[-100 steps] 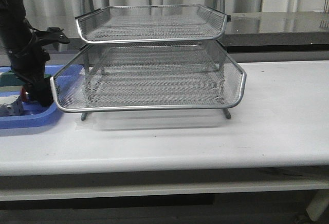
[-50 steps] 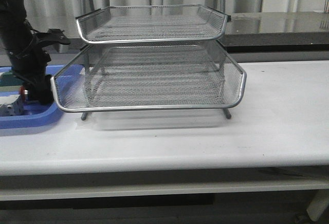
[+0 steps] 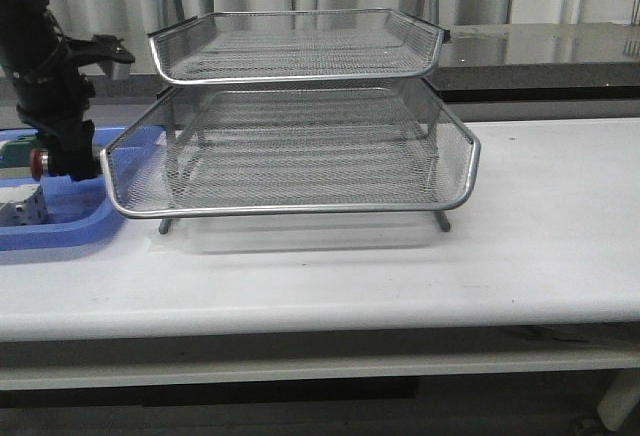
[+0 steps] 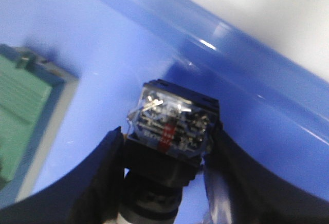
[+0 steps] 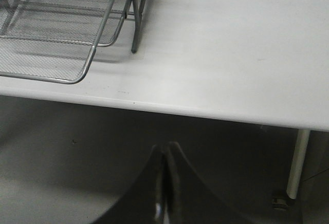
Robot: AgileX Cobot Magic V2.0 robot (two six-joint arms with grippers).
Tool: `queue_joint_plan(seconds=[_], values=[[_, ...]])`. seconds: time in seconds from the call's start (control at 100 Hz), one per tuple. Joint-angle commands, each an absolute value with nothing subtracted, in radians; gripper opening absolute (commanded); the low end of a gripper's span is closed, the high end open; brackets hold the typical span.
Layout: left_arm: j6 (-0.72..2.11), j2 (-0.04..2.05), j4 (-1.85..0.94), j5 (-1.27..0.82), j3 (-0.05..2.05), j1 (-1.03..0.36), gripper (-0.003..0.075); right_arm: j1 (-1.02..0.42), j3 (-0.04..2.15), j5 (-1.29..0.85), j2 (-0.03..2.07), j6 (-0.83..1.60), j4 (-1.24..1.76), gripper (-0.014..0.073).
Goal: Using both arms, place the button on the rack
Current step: 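Lift the red push button out of the blue tray with the left gripper, then carry the button over the pulled-out wire tray and lower it onto the mesh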
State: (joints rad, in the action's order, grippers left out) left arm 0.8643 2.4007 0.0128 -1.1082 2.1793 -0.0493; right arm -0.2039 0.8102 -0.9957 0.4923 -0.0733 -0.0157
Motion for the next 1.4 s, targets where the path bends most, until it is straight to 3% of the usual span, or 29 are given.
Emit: queue_joint_plan(seconds=[0.0, 0.2, 0.59, 0.91, 1.39], values=[[0.841, 2.329, 0.005, -1.170, 2.281, -0.054, -0.0021, -0.198, 0.835, -0.933, 0.497, -0.073, -0.022, -0.0068], [0.740, 2.320, 0.032, -1.271, 2.447, -0.054, -0.0020, -0.198, 0.835, -0.933, 0.497, -0.073, -0.022, -0.0068], [0.642, 2.169, 0.091, -1.271, 2.436, -0.074, -0.0020, -0.198, 0.835, -0.933, 0.497, -0.073, -0.022, -0.0068], [0.617, 1.967, 0.091, -1.271, 2.302, -0.124, -0.0020, -0.198, 0.835, -0.933, 0.497, -0.073, -0.022, -0.0068], [0.562, 1.725, -0.014, -1.271, 2.027, -0.342, -0.0020, -0.198, 0.835, -0.933, 0.497, -0.073, -0.022, -0.0068]])
